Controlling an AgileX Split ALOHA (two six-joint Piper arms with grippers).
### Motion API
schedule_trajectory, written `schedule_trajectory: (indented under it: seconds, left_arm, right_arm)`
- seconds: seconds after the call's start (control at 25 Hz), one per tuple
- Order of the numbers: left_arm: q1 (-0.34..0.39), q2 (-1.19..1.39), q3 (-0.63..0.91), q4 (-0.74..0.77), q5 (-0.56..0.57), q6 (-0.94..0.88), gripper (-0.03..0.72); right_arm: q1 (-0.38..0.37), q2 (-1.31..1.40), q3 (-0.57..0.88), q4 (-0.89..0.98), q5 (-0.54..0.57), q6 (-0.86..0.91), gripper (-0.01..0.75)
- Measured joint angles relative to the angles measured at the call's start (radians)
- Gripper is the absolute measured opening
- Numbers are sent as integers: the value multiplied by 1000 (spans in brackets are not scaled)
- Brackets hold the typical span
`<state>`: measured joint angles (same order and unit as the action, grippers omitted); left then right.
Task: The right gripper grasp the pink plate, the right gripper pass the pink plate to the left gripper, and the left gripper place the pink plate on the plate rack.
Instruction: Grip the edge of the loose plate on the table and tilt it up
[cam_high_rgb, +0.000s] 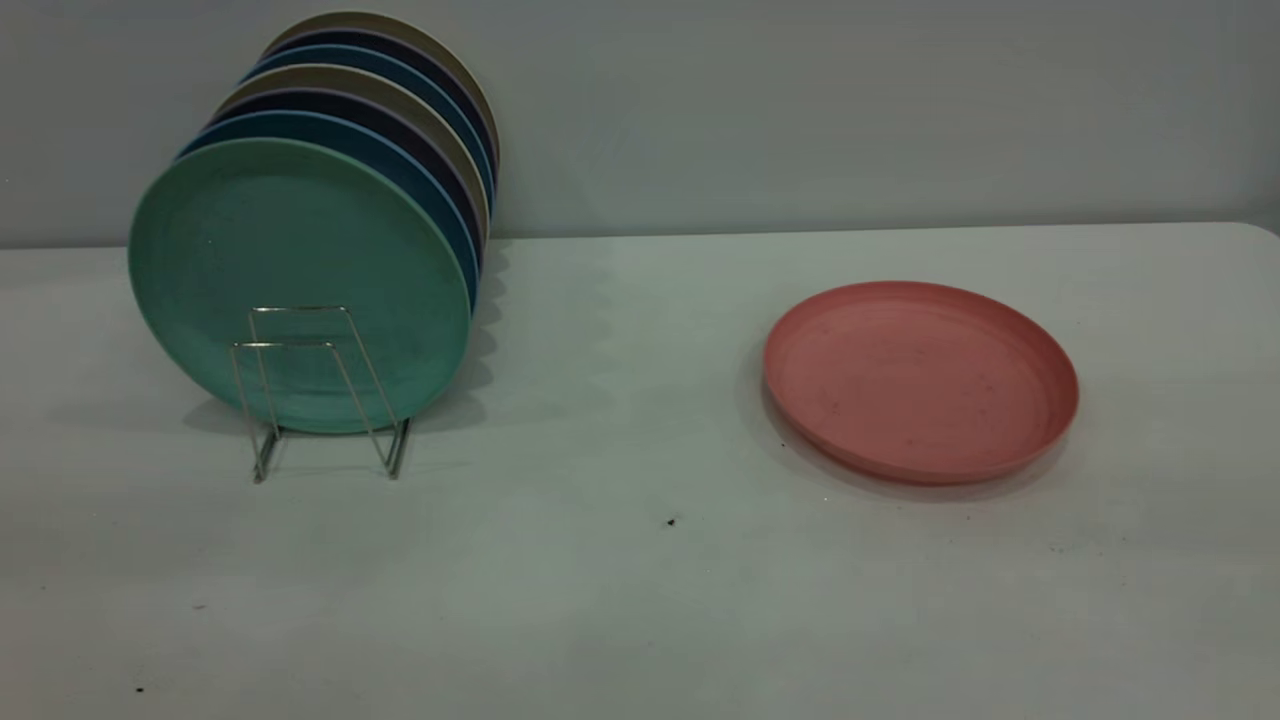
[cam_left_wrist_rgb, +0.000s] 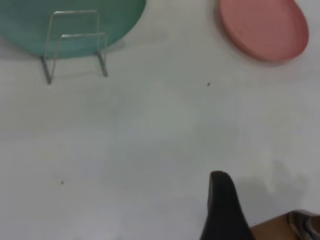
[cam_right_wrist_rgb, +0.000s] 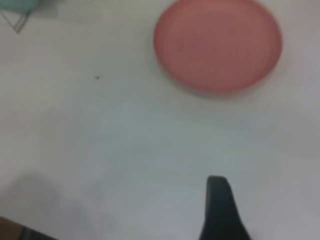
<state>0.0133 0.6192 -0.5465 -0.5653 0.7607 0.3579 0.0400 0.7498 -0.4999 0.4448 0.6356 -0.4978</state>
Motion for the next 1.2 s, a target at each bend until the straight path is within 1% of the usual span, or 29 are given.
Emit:
schedule_trajectory:
  seconds: [0.08,0.2,0.28,0.4,0.6,0.72,0.96,1.2]
  left_arm:
    - [0,13,0,-10,-18,9,497]
    - [0,16,0,-16,-30,10,497]
    - [0,16,0,-19,-45,10,497]
    - [0,16,0,-19,-62,14,497]
    - [0,17,0,-20,-77,21,497]
    - [0,17,0,-20,-77,52,497]
    - [0,17,0,-20,-77,67,497]
    - [0,17,0,-20,-77,69,497]
  right_arm:
    - [0,78,0,32,-49,-2,506]
    - [0,211,0,99,-151,-27,506]
    - [0,324,-4,176,-230,-73,506]
    - [0,507,-52,294,-287,-174,506]
    - [0,786,-204,470,-320,-365,506]
    - [0,940,-299,552,-339,-439,506]
    - [0,1176,-450,613,-397,-497,506]
    - [0,1338,-583,616,-409,-499,506]
